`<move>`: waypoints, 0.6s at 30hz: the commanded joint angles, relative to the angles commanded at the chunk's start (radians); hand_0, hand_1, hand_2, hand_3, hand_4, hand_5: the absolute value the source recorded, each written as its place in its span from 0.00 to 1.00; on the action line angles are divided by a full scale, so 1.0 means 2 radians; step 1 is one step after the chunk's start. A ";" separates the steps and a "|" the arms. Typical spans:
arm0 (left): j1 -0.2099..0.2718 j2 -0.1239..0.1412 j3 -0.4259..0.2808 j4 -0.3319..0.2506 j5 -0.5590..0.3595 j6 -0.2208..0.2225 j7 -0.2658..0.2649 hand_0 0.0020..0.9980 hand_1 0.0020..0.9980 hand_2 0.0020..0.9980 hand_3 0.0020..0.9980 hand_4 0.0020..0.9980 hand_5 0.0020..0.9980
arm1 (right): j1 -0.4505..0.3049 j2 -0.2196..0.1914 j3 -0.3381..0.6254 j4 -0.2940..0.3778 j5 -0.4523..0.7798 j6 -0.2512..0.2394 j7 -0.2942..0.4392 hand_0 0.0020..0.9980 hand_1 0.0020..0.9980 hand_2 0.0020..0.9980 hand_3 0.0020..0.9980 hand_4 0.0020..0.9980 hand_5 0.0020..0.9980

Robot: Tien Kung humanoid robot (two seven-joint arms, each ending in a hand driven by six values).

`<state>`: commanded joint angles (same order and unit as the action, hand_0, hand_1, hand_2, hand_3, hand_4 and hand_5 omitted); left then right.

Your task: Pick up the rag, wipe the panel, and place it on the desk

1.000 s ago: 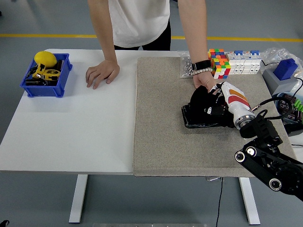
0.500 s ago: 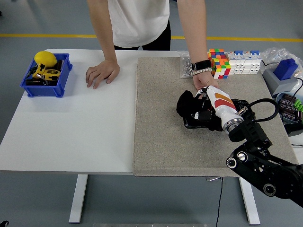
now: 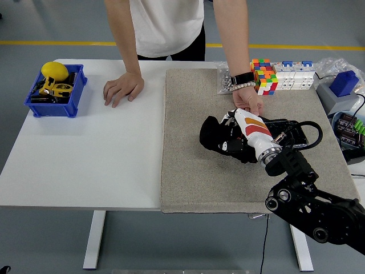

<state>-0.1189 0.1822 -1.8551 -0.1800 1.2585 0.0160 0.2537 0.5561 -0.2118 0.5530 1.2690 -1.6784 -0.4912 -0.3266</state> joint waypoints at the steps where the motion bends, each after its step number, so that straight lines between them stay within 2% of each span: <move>1: 0.000 0.000 0.000 0.000 0.000 0.000 0.000 0.69 0.73 0.73 0.60 0.67 0.62 | 0.000 0.000 0.000 0.000 0.000 0.000 0.000 0.16 0.27 0.32 0.37 0.89 0.00; 18: 0.000 0.000 -0.003 0.000 0.002 0.000 0.000 0.69 0.73 0.73 0.60 0.67 0.62 | -0.003 -0.011 0.027 -0.024 -0.001 -0.001 0.001 0.16 0.27 0.32 0.37 0.89 0.00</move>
<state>-0.1196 0.1816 -1.8607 -0.1800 1.2623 0.0159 0.2535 0.5495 -0.2336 0.6077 1.2217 -1.6809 -0.4926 -0.3246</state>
